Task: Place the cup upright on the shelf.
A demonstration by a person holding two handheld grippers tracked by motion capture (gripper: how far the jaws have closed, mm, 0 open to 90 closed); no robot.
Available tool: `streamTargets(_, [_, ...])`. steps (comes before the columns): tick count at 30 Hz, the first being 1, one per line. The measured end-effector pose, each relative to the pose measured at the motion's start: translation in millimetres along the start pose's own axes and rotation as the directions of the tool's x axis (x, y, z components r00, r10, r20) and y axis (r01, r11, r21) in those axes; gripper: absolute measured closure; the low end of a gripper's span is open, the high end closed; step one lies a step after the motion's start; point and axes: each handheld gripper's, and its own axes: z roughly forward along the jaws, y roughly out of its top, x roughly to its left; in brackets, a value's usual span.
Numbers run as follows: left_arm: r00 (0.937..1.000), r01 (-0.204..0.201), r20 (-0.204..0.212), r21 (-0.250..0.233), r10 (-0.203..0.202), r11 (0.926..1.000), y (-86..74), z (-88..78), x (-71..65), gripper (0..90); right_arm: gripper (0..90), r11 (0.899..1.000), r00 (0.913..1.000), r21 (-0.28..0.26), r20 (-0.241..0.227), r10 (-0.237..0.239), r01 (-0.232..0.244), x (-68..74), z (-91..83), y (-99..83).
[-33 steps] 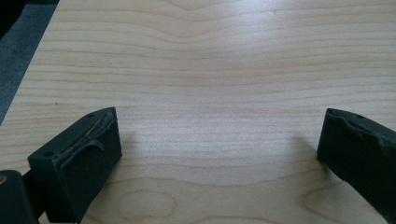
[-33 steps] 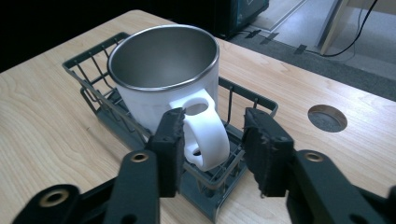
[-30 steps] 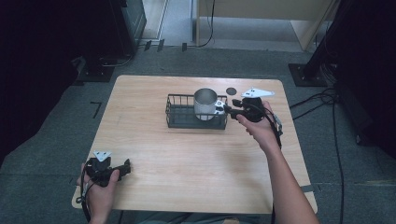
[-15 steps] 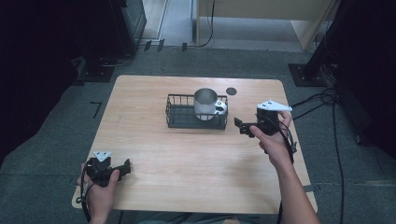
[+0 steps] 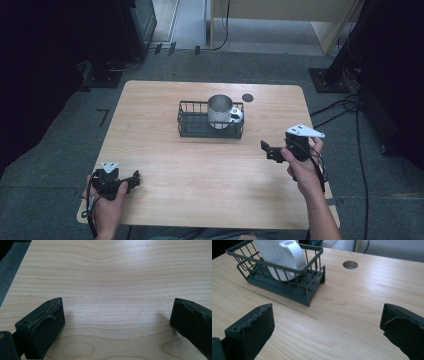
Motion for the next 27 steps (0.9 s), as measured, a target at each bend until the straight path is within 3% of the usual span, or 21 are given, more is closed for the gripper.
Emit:
streamTargets(12, [1.0000,0.000,0.000,0.000,0.000,1.0000,0.0,0.0,0.0,0.0,0.0,0.998,0.9970,0.027,0.058,0.051,-0.052,-14.6,-14.5,-43.6])
streamTargets(27, [1.0000,0.000,0.000,0.000,0.000,1.0000,0.1,0.0,0.0,0.0,0.0,0.991,0.9824,0.100,0.174,0.068,-0.086,-32.6,-27.9,-102.9])
